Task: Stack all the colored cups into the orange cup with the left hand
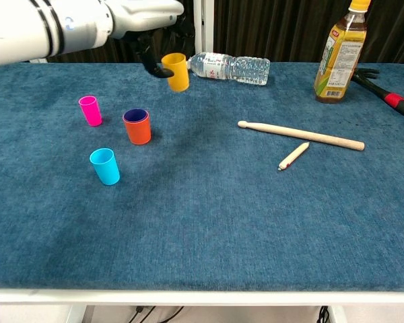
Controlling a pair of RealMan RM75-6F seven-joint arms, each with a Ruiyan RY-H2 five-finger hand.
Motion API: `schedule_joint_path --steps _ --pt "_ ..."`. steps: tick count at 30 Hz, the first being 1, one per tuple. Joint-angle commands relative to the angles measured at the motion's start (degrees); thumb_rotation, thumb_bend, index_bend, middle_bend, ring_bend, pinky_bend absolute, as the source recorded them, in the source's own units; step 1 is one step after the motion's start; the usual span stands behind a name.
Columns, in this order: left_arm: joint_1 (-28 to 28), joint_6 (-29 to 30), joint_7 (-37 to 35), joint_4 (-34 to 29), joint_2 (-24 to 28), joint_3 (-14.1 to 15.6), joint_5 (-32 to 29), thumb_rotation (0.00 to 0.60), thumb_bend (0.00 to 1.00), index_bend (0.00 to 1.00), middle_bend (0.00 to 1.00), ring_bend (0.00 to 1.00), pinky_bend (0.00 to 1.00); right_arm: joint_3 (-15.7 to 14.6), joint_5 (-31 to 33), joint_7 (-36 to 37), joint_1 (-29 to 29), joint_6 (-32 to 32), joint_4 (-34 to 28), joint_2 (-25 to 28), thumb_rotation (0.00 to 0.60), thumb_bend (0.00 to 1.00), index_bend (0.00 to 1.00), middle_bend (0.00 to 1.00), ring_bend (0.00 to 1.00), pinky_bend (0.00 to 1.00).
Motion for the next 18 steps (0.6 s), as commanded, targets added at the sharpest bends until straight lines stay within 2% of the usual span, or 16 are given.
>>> schedule_joint_path --steps 1,10,18 --pt "2.63 5.23 8.02 -7.97 4.59 3.44 -3.77 0.6 0.35 0.46 0.47 0.44 0.16 -0.09 -0.37 -0.17 -0.34 0.68 -0.43 0.26 0.6 0.36 0.0 0.0 0.0 0.0" --pt "3.53 7.18 10.44 -7.74 2.85 6.63 -3.77 0.6 0.35 0.45 0.47 0.44 0.17 -0.14 -0.57 -0.36 -1.1 2.06 -0.76 0.5 0.6 0.36 0.0 0.0 0.0 0.0" --pt "3.99 7.89 9.8 -6.87 2.37 7.21 -2.94 0.6 0.35 0.45 0.47 0.44 0.18 0.11 -0.28 -0.49 -0.84 1.59 -0.9 0.58 0.6 0.36 0.0 0.0 0.0 0.0"
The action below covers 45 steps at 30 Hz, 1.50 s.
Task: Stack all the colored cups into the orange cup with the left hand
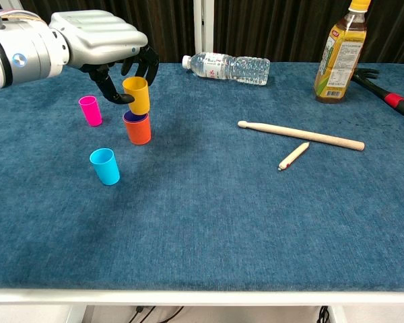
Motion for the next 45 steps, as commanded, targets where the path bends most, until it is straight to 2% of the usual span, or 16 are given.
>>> schedule_joint_path --steps 1,15,17,22,28,32,35,40,45 --pt "0.03 -0.21 -0.13 0.81 -0.41 0.26 0.1 0.6 0.35 0.45 0.47 0.44 0.18 -0.02 -0.11 -0.1 0.04 0.0 -0.18 0.04 0.6 0.35 0.0 0.0 0.0 0.0" --pt "1.1 -0.97 -2.67 4.06 -1.91 1.11 0.57 0.6 0.35 0.44 0.46 0.43 0.19 -0.13 0.2 -0.89 -0.08 -0.44 -0.27 0.02 0.6 0.35 0.0 0.0 0.0 0.0" --pt "1.19 -1.31 -2.9 3.95 -1.66 1.23 0.54 0.6 0.35 0.4 0.43 0.41 0.19 -0.12 0.12 -1.11 -0.02 -0.47 -0.4 -0.02 0.6 0.36 0.0 0.0 0.0 0.0" --pt "1.46 -1.51 -4.11 3.63 -1.1 1.43 2.02 0.6 0.28 0.19 0.26 0.26 0.17 -0.1 0.18 -1.56 0.04 -0.63 -0.72 -0.03 0.6 0.36 0.0 0.0 0.0 0.0" --pt "1.92 -1.16 -4.55 2.26 0.27 1.42 2.75 0.6 0.26 0.16 0.23 0.23 0.16 -0.02 0.43 -1.76 -0.02 -0.66 -0.87 0.02 0.6 0.36 0.0 0.0 0.0 0.0" --pt "3.32 1.34 -4.25 -2.01 2.82 1.43 3.18 0.6 0.24 0.16 0.25 0.23 0.16 0.12 0.48 -1.76 0.11 -0.75 -0.95 0.1 0.6 0.36 0.0 0.0 0.0 0.0" --pt "5.12 4.27 -3.36 -7.65 6.13 2.19 4.45 0.6 0.23 0.18 0.27 0.23 0.17 0.34 0.5 -1.65 0.25 -0.65 -0.99 0.13 0.6 0.36 0.0 0.0 0.0 0.0" --pt "9.61 9.17 -1.99 -17.08 11.9 5.3 6.3 0.6 0.22 0.24 0.31 0.25 0.17 0.76 0.61 -0.85 -0.02 0.35 -1.03 0.48 0.6 0.36 0.0 0.0 0.0 0.0" --pt "14.11 12.21 -1.78 -20.37 13.48 9.46 9.09 0.6 0.22 0.26 0.33 0.27 0.17 0.85 0.74 -0.46 -0.19 0.59 -0.8 0.66 0.6 0.36 0.0 0.0 0.0 0.0"
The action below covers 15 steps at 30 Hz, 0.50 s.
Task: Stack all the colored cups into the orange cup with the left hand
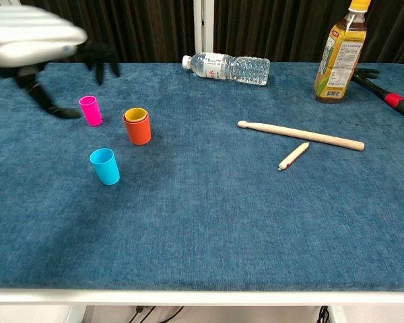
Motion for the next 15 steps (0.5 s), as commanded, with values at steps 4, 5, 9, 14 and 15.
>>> schedule_joint_path --steps 4,5,9,14,15 --pt "5.08 2.8 -0.57 -2.38 0.88 4.24 3.49 0.6 0.22 0.28 0.33 0.27 0.17 -0.13 -0.27 -0.38 -0.12 0.21 -0.18 0.0 0.6 0.35 0.0 0.0 0.0 0.0" --pt "5.39 2.8 -0.82 -2.34 0.7 4.39 3.94 0.6 0.22 0.28 0.33 0.27 0.17 -0.14 -0.32 -0.44 -0.15 0.29 -0.26 -0.03 0.6 0.35 0.0 0.0 0.0 0.0" --pt "6.49 2.67 -2.2 -0.79 -1.04 4.66 6.39 0.6 0.22 0.28 0.32 0.27 0.18 -0.19 -0.32 -1.24 -0.27 0.39 -0.58 -0.12 0.6 0.35 0.0 0.0 0.0 0.0" --pt "7.01 0.95 -4.0 1.08 -3.55 4.65 7.66 0.6 0.22 0.27 0.32 0.27 0.18 -0.14 -0.32 -1.8 -0.37 0.59 -1.12 0.04 0.6 0.35 0.0 0.0 0.0 0.0" --pt "7.13 0.76 -4.49 1.6 -4.22 4.5 8.18 0.6 0.22 0.27 0.31 0.27 0.18 -0.11 -0.24 -1.9 -0.38 0.56 -1.21 0.09 0.6 0.35 0.0 0.0 0.0 0.0"
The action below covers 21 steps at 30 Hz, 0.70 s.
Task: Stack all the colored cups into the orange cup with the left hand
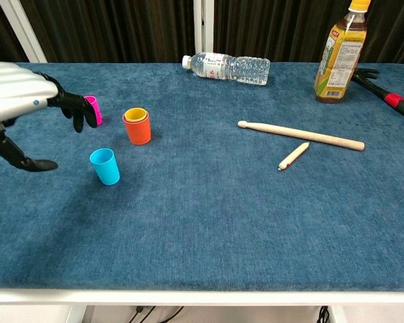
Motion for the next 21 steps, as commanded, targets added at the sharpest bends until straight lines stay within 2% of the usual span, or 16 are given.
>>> schedule_joint_path --steps 1,9,21 --pt "0.37 -0.64 -1.21 1.42 -1.68 -0.34 1.27 0.6 0.22 0.27 0.31 0.27 0.18 0.07 0.16 -0.19 0.01 -0.1 -0.14 0.1 0.6 0.35 0.0 0.0 0.0 0.0" --pt "-0.12 -1.69 -1.37 5.86 -6.21 -3.17 1.58 0.6 0.22 0.27 0.31 0.27 0.19 -0.1 0.06 -1.22 0.27 -0.8 -0.79 0.1 0.6 0.35 0.0 0.0 0.0 0.0" --pt "-0.11 -4.13 -2.69 9.34 -8.18 -3.67 2.43 0.6 0.22 0.27 0.29 0.24 0.17 -0.18 0.32 -1.27 0.47 -1.56 -1.0 0.27 0.6 0.33 0.0 0.0 0.0 0.0"
